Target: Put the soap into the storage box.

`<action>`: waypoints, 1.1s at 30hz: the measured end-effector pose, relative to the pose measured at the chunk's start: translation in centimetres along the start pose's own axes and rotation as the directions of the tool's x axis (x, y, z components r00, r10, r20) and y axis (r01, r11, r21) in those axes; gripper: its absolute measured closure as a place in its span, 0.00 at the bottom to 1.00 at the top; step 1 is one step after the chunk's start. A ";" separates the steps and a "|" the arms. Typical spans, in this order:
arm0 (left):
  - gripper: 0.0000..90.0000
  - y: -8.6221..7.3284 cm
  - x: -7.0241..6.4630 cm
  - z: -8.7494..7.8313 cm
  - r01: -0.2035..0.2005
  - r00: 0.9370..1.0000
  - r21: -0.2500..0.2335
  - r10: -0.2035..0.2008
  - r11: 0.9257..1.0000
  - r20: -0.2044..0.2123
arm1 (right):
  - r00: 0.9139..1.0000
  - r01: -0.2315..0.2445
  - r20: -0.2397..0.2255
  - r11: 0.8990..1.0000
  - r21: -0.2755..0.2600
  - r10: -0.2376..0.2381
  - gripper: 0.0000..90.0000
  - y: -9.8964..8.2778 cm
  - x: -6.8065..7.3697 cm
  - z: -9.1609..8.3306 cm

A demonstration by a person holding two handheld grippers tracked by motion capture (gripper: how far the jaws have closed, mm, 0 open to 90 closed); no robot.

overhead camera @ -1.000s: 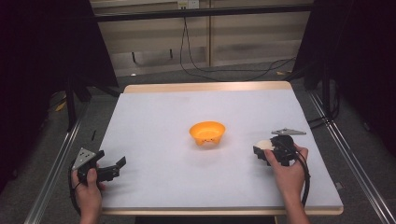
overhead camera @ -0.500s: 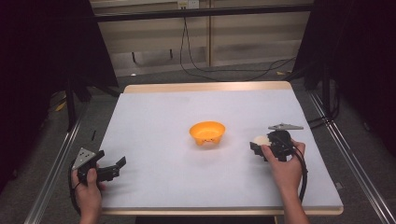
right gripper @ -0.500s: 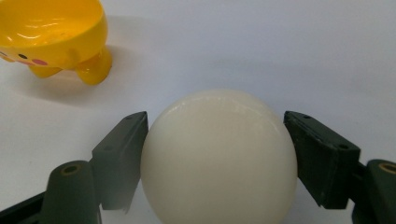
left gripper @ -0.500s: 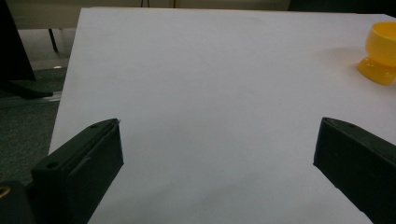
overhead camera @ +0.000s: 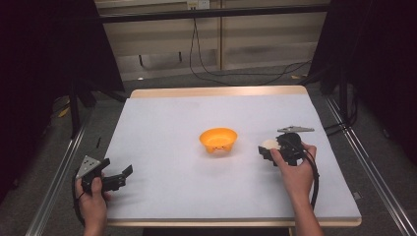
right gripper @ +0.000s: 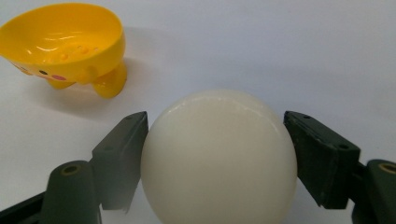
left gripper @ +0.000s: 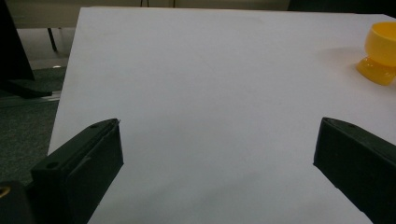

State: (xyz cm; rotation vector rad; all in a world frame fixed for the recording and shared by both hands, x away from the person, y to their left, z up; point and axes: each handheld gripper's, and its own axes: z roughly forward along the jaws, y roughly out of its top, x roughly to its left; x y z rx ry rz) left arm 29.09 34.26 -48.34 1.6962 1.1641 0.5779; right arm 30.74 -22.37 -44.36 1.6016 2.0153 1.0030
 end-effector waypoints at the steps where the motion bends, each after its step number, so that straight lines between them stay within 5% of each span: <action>1: 0.01 0.0 0.0 0.0 0.000 1.000 0.000 0.000 1.000 0.000 | 1.000 0.000 0.000 1.000 0.000 0.000 0.27 0.0 0.0 0.0; 33: 0.01 0.0 0.0 0.0 0.004 1.000 0.002 -0.004 1.000 0.007 | 0.999 0.044 -0.032 0.999 -0.008 -0.044 0.28 2.8 2.3 0.6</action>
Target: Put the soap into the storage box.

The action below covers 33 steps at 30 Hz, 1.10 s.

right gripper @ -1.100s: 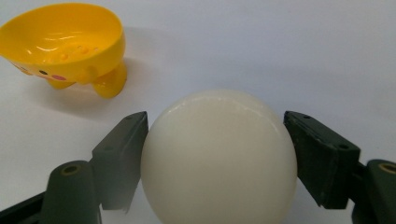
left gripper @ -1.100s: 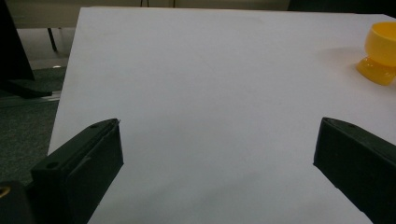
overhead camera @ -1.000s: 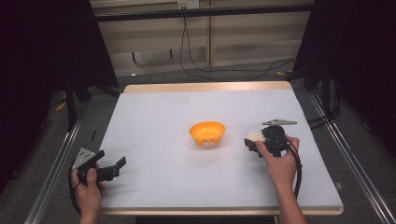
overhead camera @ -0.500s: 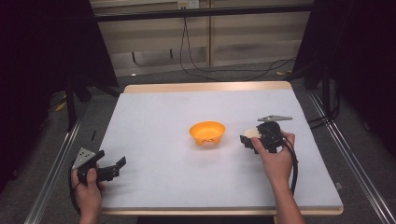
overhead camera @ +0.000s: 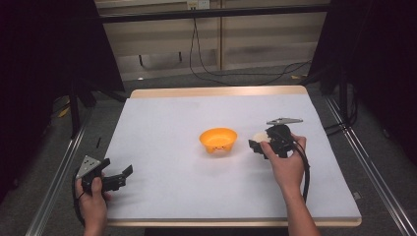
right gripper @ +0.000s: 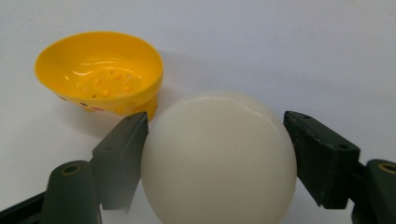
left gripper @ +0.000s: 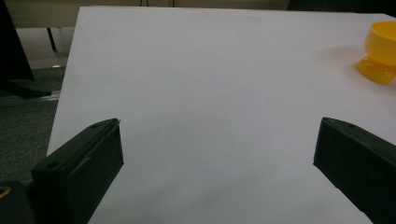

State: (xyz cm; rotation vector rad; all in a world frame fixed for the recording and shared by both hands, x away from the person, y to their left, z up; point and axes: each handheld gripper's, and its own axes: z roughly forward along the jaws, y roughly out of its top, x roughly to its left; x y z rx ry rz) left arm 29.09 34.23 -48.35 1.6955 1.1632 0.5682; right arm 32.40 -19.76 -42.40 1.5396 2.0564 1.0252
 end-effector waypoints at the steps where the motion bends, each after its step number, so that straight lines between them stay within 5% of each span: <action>1: 0.01 0.0 0.0 0.0 0.000 1.000 0.000 0.000 1.000 0.000 | 1.000 -0.003 -0.003 1.000 0.003 0.003 0.28 0.1 0.1 0.0; 33: 0.02 0.0 0.0 0.0 0.000 1.000 -0.001 0.000 1.000 -0.001 | 0.998 0.044 -0.039 0.999 0.004 -0.043 0.28 3.0 2.8 1.2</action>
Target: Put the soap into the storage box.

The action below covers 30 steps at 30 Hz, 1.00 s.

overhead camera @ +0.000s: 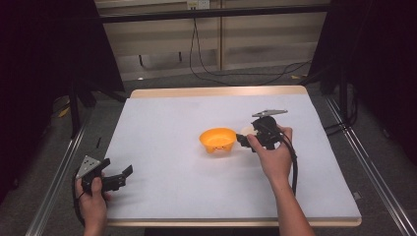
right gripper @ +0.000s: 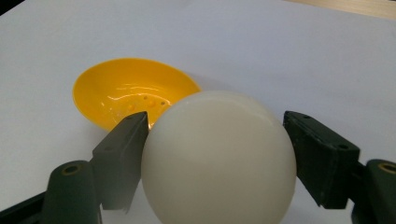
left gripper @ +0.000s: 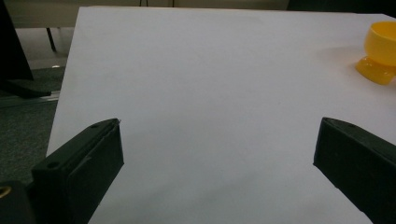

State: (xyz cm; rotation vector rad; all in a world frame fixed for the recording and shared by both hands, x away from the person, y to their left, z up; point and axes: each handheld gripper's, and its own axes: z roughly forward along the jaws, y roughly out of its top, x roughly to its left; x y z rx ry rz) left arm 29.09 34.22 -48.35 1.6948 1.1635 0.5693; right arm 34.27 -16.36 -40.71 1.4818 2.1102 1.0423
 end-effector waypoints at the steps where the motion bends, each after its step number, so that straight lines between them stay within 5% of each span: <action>1: 0.02 0.0 0.0 0.0 0.001 1.000 0.000 -0.001 1.000 0.000 | 1.000 -0.001 -0.001 1.000 0.000 0.001 0.28 0.0 0.1 0.0; 30: 0.02 0.0 0.0 0.0 -0.004 1.000 0.003 0.004 1.000 0.004 | 1.000 0.015 -0.026 1.000 0.000 -0.015 0.28 1.3 2.0 1.4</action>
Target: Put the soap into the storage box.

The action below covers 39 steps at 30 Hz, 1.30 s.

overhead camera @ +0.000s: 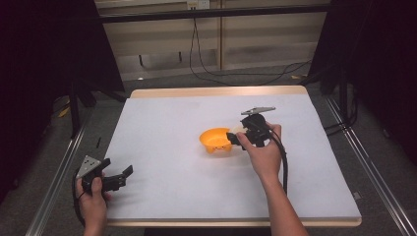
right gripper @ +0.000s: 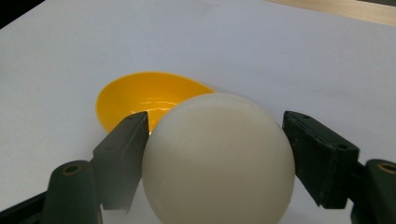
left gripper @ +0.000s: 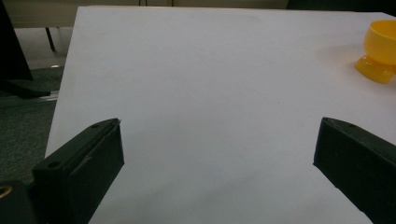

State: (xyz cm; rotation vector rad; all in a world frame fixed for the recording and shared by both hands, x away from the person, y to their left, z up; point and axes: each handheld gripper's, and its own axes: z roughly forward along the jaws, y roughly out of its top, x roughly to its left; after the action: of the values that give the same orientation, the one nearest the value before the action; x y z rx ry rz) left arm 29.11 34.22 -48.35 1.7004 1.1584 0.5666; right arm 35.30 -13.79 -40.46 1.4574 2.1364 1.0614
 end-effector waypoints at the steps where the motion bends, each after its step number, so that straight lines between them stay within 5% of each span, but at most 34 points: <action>1: 0.02 0.0 0.0 0.0 -0.002 1.000 0.000 0.002 1.000 -0.001 | 1.000 0.005 0.000 1.000 0.003 -0.005 0.28 0.1 0.0 0.0; 39: 0.02 0.0 0.0 0.0 0.001 1.000 -0.001 -0.001 1.000 0.001 | 0.999 0.027 -0.020 1.000 0.012 -0.027 0.28 1.8 2.5 2.8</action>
State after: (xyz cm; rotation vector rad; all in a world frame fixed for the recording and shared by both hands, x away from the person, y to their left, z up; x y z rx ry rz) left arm 29.11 34.22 -48.35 1.6996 1.1579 0.5657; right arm 37.24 -10.14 -40.64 1.4246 2.1738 1.0596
